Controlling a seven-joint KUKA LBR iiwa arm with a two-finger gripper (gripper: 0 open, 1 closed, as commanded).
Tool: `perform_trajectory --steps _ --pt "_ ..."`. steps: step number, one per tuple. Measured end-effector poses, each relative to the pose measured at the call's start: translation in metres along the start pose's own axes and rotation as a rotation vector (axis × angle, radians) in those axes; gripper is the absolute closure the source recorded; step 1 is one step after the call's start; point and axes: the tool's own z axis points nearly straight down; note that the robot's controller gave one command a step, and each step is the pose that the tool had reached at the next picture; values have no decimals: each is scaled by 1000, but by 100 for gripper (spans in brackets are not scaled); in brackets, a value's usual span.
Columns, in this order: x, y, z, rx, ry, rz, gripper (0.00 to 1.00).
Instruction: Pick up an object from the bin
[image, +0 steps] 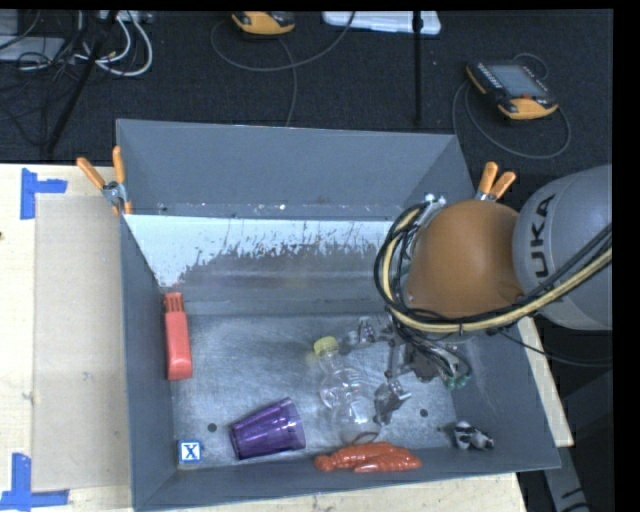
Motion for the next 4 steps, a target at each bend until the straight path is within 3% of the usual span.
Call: perform_trajectory --steps 1,2,3,4 --pt "9 -4 22 -1 -5 -135 0" --pt "12 -22 73 4 -25 -367 100" --pt "12 -22 73 4 -25 -367 100" --pt "7 -2 -66 -2 0 -394 100"
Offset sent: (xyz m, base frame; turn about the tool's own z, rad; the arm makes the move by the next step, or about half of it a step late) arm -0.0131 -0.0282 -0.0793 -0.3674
